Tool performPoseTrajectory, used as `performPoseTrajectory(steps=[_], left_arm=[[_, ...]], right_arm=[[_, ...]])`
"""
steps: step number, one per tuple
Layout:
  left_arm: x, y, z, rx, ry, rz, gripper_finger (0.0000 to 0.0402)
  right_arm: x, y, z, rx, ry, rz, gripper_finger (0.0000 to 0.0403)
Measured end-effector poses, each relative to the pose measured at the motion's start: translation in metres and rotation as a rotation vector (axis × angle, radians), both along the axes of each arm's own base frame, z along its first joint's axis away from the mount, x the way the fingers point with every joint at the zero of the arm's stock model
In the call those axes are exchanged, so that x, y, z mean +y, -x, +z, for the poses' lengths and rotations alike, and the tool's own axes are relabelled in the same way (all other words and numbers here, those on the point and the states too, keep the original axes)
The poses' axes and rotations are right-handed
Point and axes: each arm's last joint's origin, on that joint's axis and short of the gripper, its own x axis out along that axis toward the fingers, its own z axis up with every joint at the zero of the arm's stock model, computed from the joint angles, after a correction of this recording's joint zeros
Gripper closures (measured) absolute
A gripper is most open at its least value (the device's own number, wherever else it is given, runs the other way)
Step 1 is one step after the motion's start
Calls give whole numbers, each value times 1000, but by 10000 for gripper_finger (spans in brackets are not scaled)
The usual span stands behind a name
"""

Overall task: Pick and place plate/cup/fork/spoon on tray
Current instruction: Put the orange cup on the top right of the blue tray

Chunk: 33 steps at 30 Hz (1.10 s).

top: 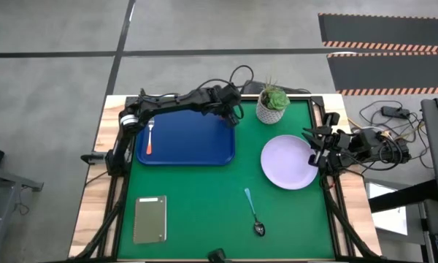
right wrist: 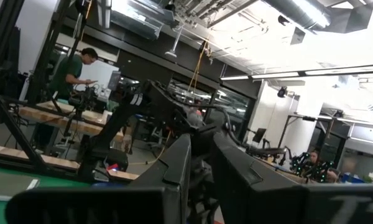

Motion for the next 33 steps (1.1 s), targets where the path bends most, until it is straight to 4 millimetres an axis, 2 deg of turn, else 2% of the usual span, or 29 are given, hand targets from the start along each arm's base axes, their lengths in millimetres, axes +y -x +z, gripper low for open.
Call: performPoseTrajectory(steps=[5,8,13,21,33], left_arm=[[2,4,-5,-39,-19,190,398],[3,5,-6,-73,-11,240,398],[3,2,-13,-119,-20,241,398],[3,6,-23,-95,-55,312,398],[4,6,-33,-114,-59,322,398]], right_arm=[[0,0,0,0,0,0,351],[0,0,0,0,0,0,351],[0,0,0,0,0,0,351],[0,0,0,2,0,0,351],[0,0,0,2,0,0,351]])
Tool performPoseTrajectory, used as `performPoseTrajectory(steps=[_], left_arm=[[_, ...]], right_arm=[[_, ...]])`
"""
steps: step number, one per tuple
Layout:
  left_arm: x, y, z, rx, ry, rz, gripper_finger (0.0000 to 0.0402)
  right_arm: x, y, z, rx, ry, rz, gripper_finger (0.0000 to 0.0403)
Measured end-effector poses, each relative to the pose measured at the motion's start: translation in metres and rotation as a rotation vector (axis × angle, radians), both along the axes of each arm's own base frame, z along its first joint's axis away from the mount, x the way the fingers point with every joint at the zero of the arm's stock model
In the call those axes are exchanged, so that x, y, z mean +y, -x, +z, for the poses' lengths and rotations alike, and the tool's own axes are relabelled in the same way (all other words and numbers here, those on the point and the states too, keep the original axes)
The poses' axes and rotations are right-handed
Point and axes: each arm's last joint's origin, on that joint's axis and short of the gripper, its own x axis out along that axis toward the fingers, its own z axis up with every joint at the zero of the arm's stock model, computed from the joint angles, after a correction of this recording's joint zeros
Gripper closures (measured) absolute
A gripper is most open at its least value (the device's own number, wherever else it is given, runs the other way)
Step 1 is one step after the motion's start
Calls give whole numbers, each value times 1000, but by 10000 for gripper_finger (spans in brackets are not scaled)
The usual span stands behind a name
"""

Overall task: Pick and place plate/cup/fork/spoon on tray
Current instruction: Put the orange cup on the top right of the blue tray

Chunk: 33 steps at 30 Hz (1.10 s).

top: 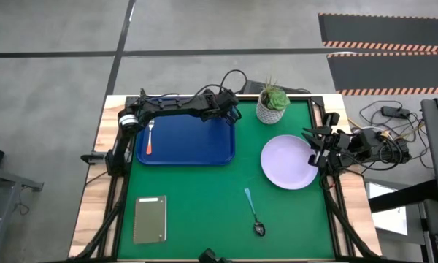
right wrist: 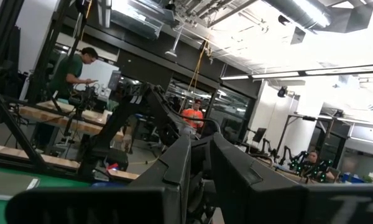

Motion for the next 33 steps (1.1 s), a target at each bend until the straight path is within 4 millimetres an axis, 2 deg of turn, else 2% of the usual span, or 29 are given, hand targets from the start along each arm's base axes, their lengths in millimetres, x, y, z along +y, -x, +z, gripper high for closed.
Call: performPoseTrajectory(steps=[33], left_arm=[[1,-3,2,-41,-17,-1,398]], right_arm=[[0,0,0,0,0,0,351]])
